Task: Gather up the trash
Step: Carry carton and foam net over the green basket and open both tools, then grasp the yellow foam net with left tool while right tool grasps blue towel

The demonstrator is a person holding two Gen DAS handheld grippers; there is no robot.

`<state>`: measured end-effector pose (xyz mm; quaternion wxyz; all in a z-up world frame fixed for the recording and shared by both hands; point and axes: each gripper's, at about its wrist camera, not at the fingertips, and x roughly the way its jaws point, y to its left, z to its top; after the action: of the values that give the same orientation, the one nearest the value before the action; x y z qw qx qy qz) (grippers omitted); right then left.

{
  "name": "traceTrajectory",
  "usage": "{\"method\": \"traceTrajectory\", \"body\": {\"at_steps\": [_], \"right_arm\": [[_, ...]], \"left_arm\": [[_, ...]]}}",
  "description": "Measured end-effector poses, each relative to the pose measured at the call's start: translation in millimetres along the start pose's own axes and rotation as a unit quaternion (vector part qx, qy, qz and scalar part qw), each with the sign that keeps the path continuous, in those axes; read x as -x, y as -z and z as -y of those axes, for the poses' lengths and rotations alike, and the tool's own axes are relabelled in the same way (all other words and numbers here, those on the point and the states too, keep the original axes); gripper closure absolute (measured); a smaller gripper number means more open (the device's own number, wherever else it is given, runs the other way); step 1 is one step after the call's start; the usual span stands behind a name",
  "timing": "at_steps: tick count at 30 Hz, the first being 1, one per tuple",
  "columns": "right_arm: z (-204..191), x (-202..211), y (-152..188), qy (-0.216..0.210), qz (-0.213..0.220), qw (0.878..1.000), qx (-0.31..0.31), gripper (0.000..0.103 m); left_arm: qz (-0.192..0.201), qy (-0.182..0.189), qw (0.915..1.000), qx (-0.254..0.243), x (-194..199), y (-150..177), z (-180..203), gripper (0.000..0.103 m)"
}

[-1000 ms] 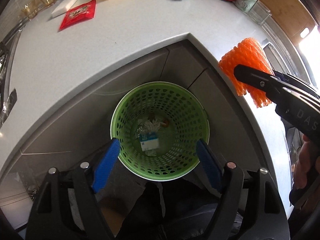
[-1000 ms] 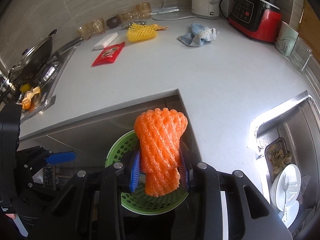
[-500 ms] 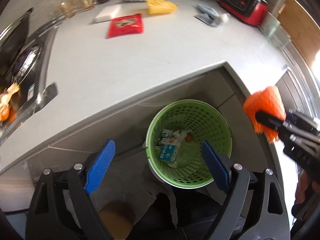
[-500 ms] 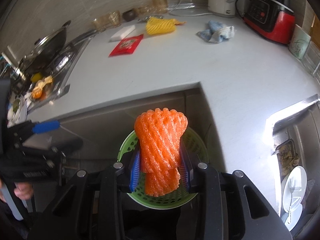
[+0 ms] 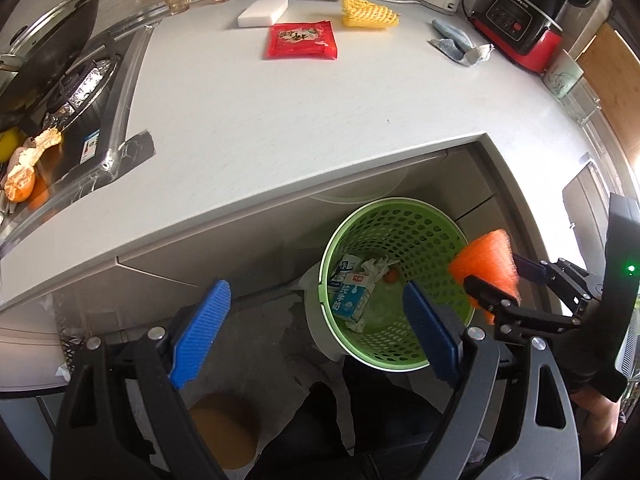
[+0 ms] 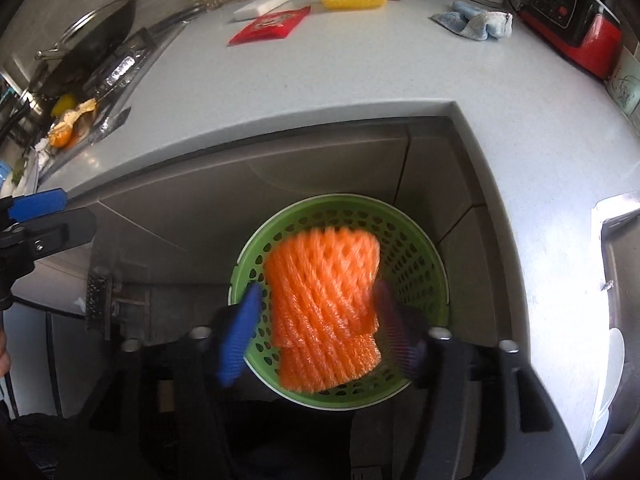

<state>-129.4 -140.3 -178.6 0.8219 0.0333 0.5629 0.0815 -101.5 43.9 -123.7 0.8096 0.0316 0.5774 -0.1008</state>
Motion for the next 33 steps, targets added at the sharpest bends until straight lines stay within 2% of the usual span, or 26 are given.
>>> {"method": "traceTrajectory", "body": {"at_steps": [1, 5, 14, 16, 24, 33], "right_arm": [[-0.3, 0.5, -0.4, 0.002, 0.002, 1.0, -0.001, 0.031], [-2.3, 7.9, -3.3, 0.009, 0.013, 1.0, -0.006, 0.022], [4.5, 49.8, -24.7, 0.025, 0.061, 0.997, -0.036, 0.011], [8.9, 63.2, -34.2, 0.032, 0.08, 0.996, -0.038, 0.006], [38.9, 96.9, -89.0, 0.035, 0.136, 0.989, -0.036, 0.002], [87.0, 89.4, -153.0, 0.018, 0.142, 0.99, -0.014, 0.002]], "left_arm": [[0.001, 0.0, 1.0, 0.0, 0.5, 0.0, -0.3, 0.019], [0.003, 0.002, 1.0, -0.002, 2.4, 0.1, -2.4, 0.019], [0.026, 0.003, 0.9995, -0.017, 14.6, -13.9, 2.4, 0.019], [0.037, 0.003, 0.9991, -0.021, 19.2, -23.5, 7.4, 0.019], [0.071, -0.004, 0.9974, -0.01, 29.2, -70.2, 31.3, 0.019], [0.096, -0.027, 0.9949, 0.019, 23.0, -138.1, 60.8, 0.019]]}}
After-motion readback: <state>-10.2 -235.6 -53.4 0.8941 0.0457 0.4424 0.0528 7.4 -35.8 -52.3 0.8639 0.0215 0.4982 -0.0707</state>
